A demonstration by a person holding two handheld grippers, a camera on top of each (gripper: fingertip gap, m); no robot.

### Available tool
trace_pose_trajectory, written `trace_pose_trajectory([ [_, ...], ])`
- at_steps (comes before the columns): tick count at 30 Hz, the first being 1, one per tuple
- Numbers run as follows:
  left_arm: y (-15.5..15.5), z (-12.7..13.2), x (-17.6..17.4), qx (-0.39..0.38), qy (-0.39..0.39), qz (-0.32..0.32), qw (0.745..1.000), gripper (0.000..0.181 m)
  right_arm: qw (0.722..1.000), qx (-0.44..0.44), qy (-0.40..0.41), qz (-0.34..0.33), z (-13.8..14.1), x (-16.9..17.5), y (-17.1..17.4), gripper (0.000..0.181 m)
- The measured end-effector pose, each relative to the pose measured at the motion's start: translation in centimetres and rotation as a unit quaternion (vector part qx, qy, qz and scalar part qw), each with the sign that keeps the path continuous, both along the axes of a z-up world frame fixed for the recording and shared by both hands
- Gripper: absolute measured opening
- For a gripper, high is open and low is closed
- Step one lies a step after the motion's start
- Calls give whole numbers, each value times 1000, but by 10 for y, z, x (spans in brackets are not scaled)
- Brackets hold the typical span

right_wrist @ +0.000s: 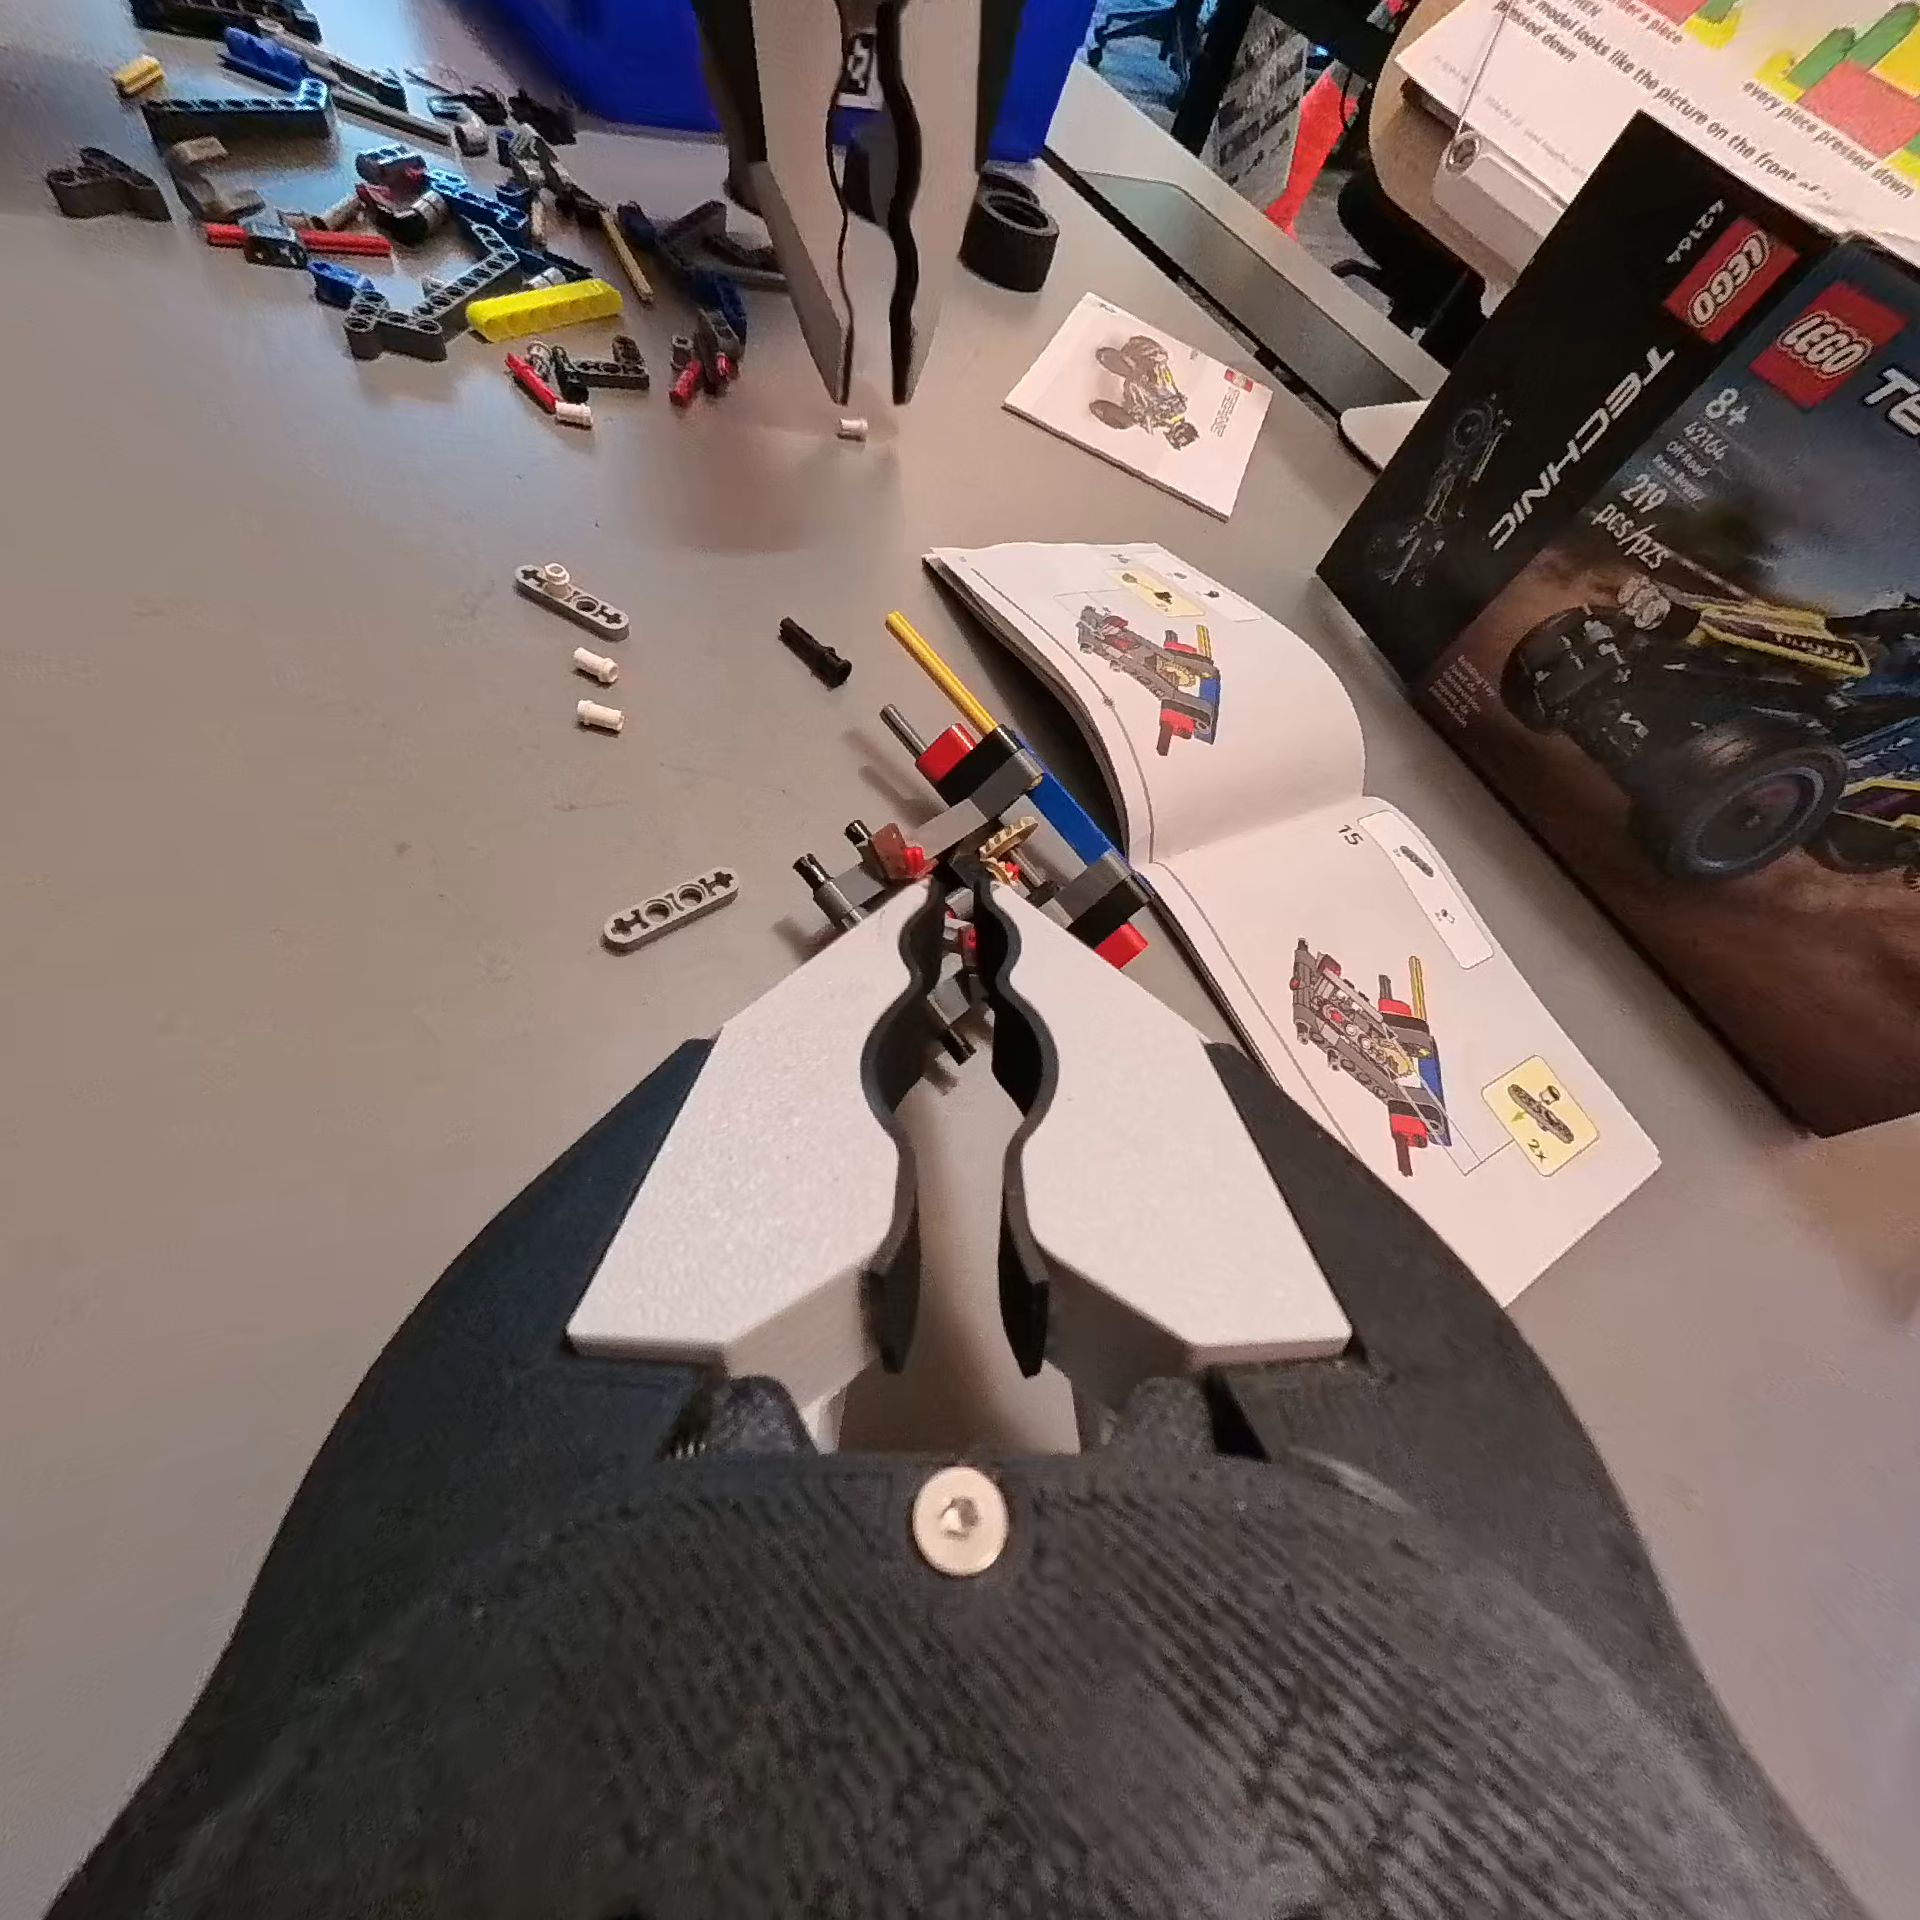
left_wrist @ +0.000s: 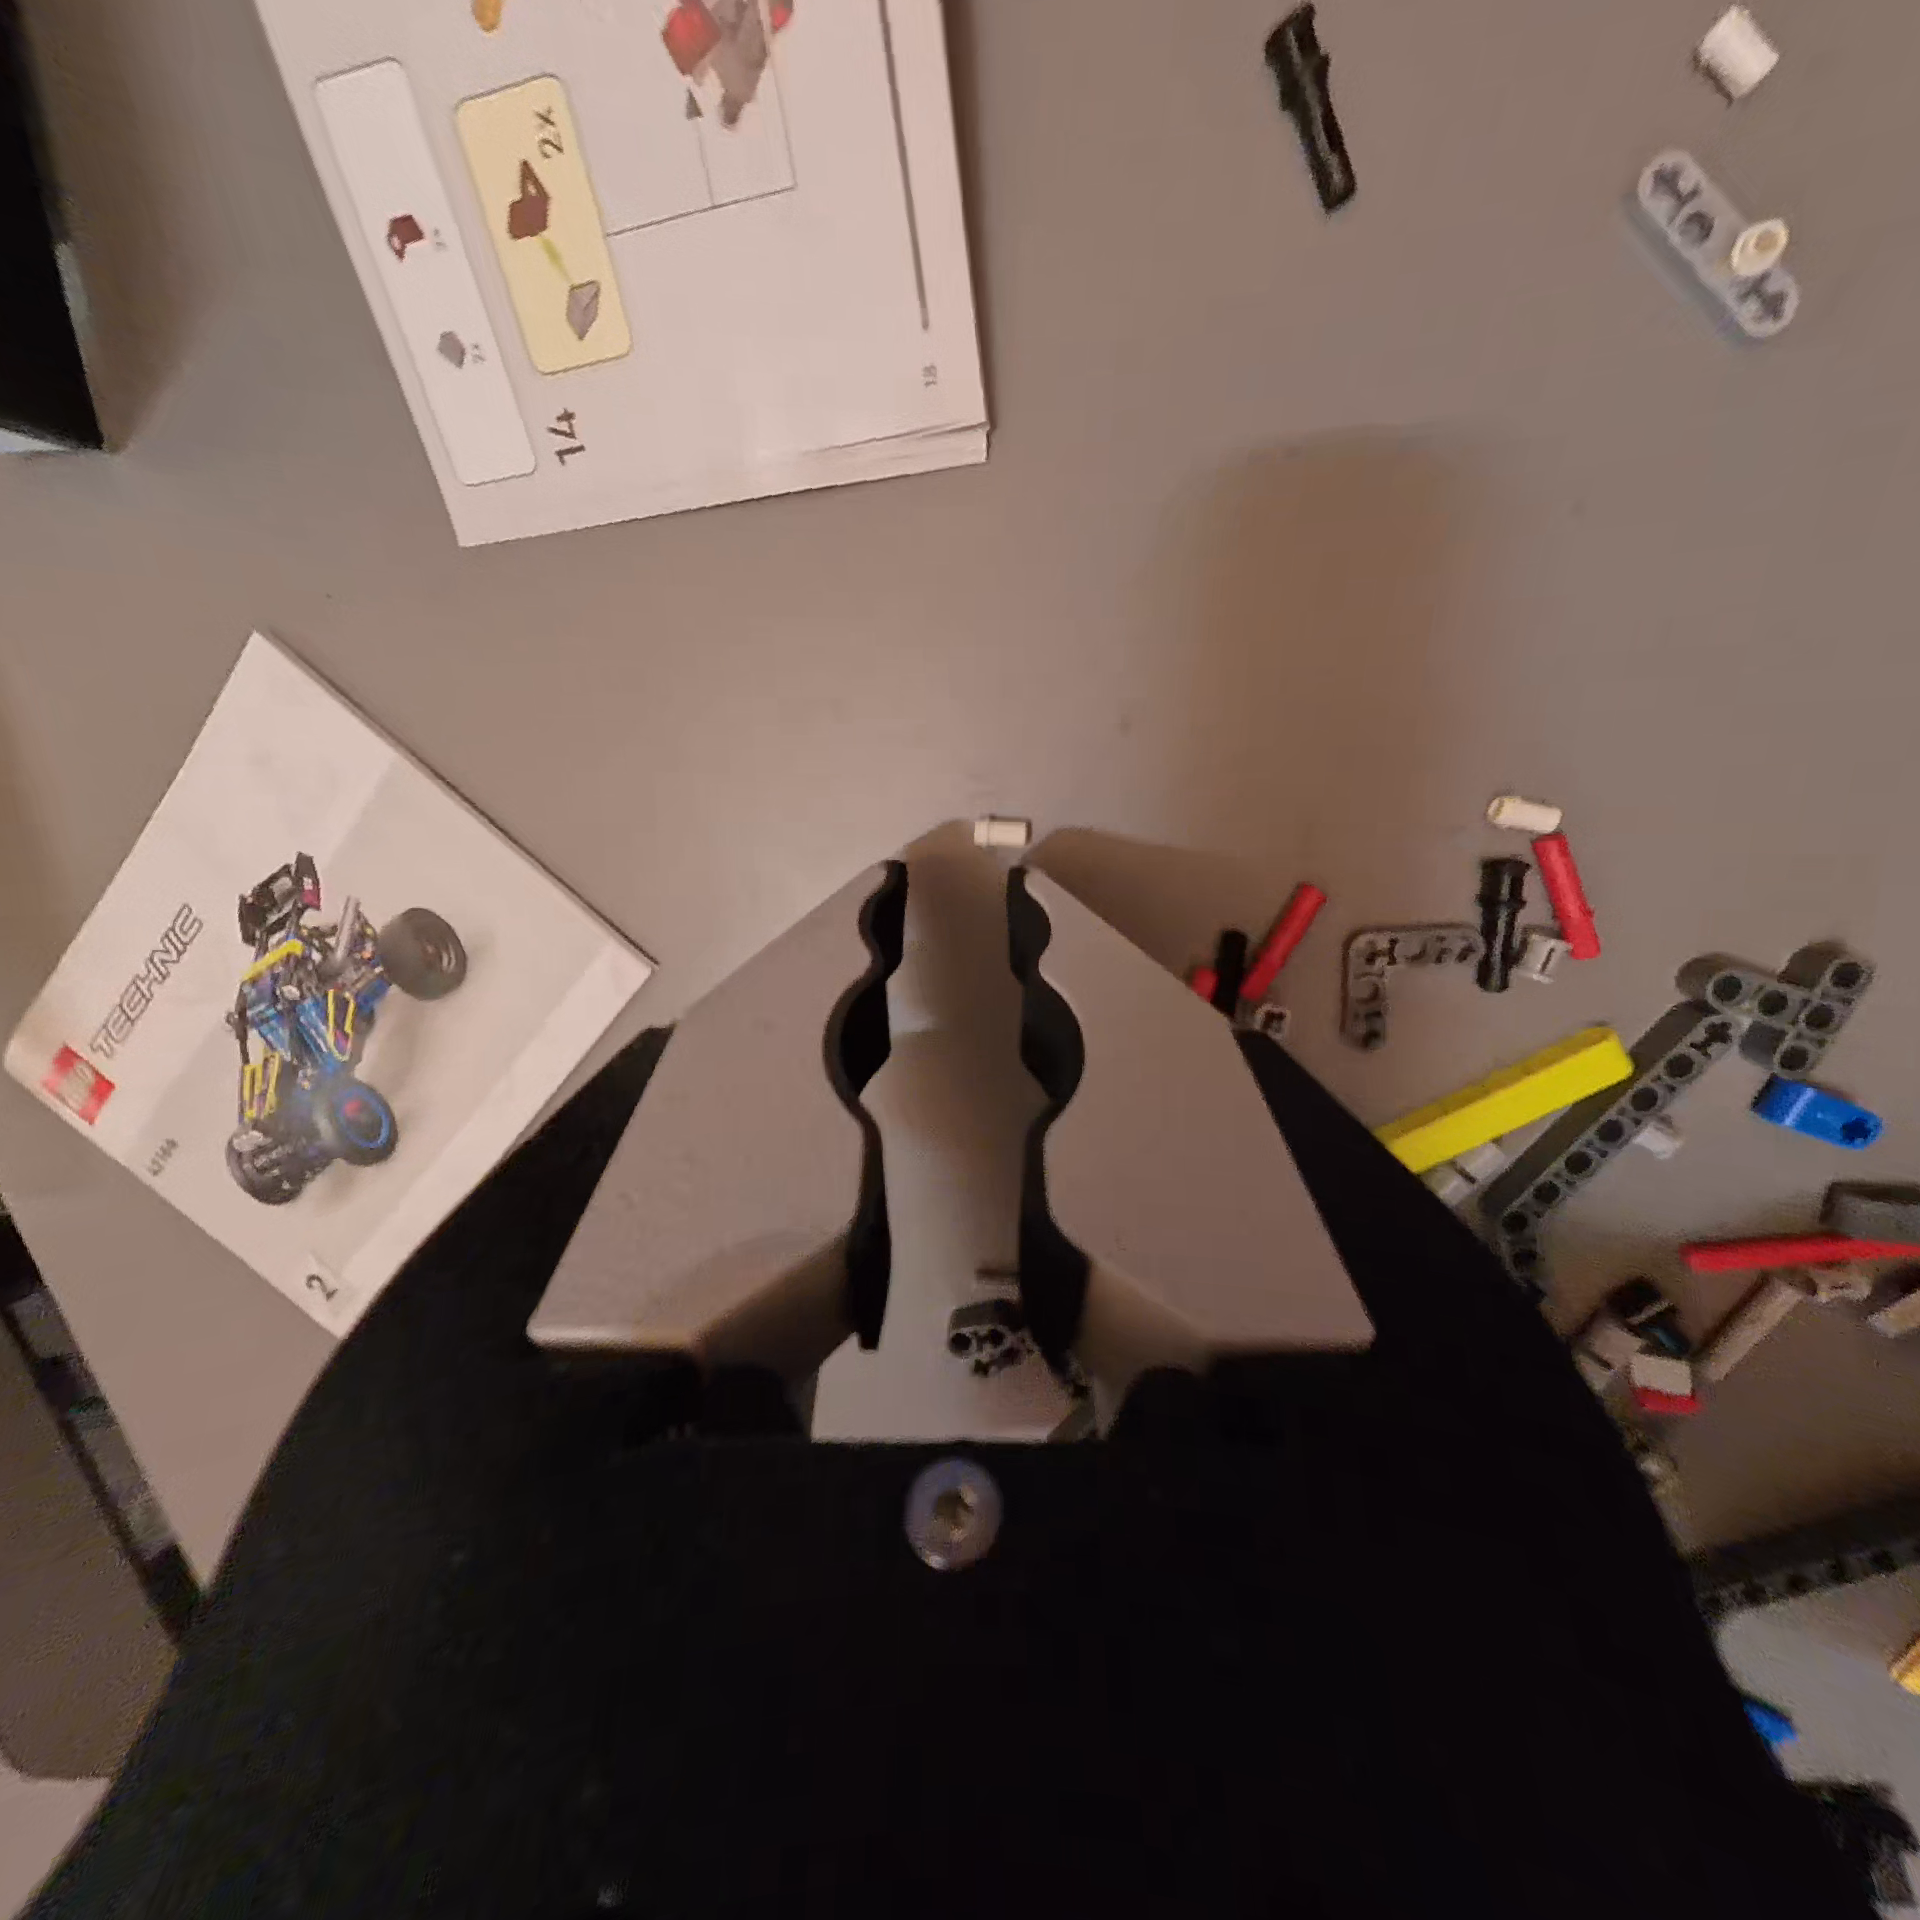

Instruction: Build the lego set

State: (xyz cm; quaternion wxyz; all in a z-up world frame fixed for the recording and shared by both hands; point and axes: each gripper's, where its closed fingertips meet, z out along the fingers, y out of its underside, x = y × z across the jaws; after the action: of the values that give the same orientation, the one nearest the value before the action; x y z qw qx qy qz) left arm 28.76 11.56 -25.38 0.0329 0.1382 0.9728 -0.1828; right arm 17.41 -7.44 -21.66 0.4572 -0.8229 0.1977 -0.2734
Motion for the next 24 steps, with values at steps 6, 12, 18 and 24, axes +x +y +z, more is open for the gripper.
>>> trace_pose_trajectory([
  [6,-2,-3,2,42,-30,-47,998,17,1000,-19,-2,1,-5,0,1,2],
  [12,-13,-6,-6,33,-33,-72,996,13,1000,-20,0,-2,-5,2,0,2],
  [18,-18,-7,-9,26,-23,-74,997,8,999,-36,0,0,-10,1,1,2],
  [24,-25,-1,-2,17,-35,-79,996,13,999,-35,-1,-1,-9,2,0,2],
])
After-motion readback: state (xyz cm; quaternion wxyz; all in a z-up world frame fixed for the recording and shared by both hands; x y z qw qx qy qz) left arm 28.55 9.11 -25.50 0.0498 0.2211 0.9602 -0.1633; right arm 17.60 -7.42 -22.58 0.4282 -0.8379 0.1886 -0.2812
